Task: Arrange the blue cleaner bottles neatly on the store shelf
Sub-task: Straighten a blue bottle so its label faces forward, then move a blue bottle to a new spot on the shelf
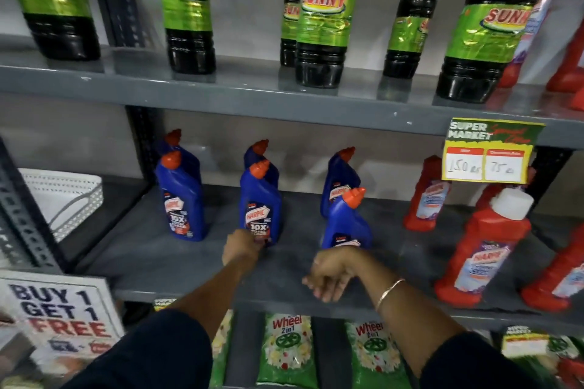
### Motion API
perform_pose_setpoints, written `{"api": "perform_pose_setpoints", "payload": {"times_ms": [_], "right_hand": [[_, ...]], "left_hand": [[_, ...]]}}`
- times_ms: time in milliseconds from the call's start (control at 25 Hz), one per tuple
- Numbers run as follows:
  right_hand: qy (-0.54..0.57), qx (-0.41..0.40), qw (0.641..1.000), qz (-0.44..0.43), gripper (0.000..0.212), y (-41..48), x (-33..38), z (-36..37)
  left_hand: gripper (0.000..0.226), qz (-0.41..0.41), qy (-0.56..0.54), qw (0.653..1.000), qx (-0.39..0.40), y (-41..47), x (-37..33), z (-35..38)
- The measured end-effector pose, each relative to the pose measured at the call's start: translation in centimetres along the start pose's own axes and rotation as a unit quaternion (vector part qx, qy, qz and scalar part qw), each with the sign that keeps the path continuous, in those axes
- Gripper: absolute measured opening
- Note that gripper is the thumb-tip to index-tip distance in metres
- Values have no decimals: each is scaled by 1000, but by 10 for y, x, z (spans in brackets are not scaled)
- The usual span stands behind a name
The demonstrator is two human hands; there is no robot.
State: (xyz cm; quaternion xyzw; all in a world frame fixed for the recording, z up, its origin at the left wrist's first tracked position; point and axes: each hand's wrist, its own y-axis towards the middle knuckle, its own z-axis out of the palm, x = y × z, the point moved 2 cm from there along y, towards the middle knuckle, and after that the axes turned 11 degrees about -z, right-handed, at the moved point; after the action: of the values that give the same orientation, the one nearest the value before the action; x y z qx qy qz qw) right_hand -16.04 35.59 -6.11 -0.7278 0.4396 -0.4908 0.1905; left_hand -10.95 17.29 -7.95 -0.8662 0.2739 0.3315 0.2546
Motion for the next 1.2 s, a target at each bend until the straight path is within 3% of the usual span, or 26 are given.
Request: {"api": "perform_pose_setpoints", "payload": {"times_ms": [80, 160, 240, 360, 520, 640, 920, 1080, 1200], "right_hand": [[15, -128, 987, -92, 9, 32, 38, 4], [53, -298, 939, -162, 36, 53, 63, -4], [152, -360, 896, -214, 53, 65, 80, -9], [243, -341, 877, -236, 52, 66, 90, 0], [209, -399, 861, -234, 42, 65, 81, 15], [170, -406, 872, -214, 40, 53, 75, 26], [188, -392, 874, -218, 41, 22, 62, 62], [60, -348, 923, -153, 47, 25, 53, 64], [-23, -270, 962, -29, 25, 22, 62, 78]], "left_hand": [[36, 21, -52, 998, -25, 22, 4, -23], [45, 79, -85, 993, 26, 42, -2, -35], [51, 133, -58, 982, 118, 66, -6, -36], [48, 173, -38, 965, 191, 80, -3, -33], [44, 204, -70, 942, 258, 71, 2, -38], [44, 223, -46, 937, 266, 56, 8, -49], [47, 160, -37, 948, 274, 12, 27, -52], [66, 155, -3, 958, 242, 7, 39, -52], [69, 128, -8, 982, 140, 16, 58, -66]]}}
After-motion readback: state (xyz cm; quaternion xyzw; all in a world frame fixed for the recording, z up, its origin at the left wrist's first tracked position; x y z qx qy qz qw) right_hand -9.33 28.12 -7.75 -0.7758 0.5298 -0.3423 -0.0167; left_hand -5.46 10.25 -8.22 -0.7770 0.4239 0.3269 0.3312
